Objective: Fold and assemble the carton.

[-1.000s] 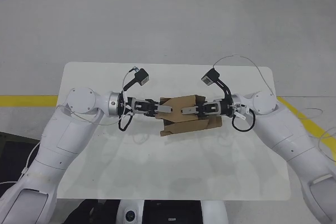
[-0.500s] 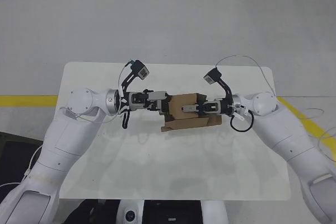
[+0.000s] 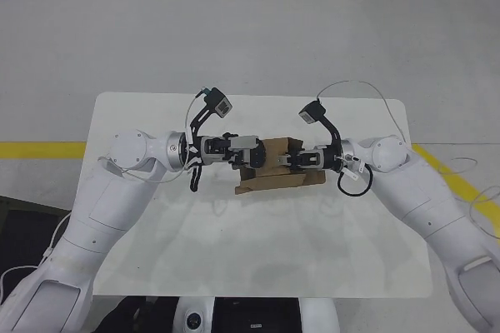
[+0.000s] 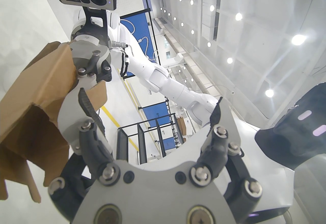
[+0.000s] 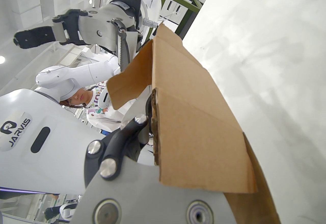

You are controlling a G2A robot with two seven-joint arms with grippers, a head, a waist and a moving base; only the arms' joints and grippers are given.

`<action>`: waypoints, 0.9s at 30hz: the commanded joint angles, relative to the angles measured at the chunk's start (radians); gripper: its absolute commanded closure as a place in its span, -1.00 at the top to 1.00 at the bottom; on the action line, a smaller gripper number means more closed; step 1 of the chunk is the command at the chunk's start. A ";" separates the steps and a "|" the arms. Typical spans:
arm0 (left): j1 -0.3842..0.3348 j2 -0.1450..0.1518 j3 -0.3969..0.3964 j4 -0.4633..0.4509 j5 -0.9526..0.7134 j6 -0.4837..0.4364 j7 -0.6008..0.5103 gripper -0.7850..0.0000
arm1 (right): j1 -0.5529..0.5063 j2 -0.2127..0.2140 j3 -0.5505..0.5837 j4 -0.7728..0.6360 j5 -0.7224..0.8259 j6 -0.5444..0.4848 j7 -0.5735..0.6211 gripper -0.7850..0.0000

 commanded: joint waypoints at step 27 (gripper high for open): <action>-0.004 -0.006 -0.018 -0.005 0.098 0.015 0.001 1.00 | -0.015 0.018 0.027 0.016 -0.005 -0.029 -0.029 -1.00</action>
